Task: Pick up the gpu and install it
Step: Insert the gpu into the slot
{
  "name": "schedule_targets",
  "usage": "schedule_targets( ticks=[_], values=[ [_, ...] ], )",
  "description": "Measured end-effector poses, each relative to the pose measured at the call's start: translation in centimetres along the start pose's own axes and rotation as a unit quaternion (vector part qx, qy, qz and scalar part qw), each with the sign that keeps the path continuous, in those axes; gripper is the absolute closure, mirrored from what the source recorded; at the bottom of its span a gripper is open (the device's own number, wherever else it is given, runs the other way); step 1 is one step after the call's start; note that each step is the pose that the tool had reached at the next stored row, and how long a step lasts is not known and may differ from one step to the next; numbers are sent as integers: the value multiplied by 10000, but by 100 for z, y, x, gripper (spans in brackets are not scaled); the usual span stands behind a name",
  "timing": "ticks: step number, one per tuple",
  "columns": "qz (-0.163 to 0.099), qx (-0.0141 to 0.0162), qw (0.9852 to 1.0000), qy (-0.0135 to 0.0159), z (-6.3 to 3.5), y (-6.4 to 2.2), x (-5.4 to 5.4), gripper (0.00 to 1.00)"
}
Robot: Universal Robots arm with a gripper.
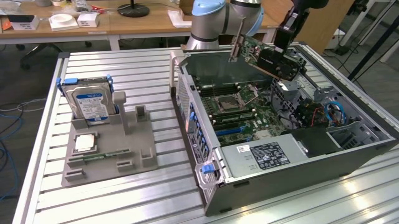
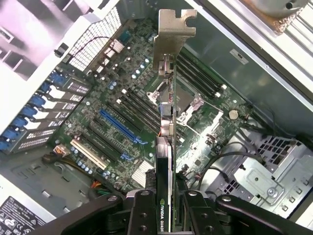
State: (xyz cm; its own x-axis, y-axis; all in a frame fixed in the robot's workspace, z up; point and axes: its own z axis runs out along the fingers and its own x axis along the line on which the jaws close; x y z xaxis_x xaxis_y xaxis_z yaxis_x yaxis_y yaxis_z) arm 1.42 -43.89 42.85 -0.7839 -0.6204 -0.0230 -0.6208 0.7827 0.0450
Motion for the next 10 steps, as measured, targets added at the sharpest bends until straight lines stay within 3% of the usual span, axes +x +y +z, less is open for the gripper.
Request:
schedule_targets(
  ticks=[10],
  values=[
    [-381,-9,9993,17,0,0,0,74]
  ],
)
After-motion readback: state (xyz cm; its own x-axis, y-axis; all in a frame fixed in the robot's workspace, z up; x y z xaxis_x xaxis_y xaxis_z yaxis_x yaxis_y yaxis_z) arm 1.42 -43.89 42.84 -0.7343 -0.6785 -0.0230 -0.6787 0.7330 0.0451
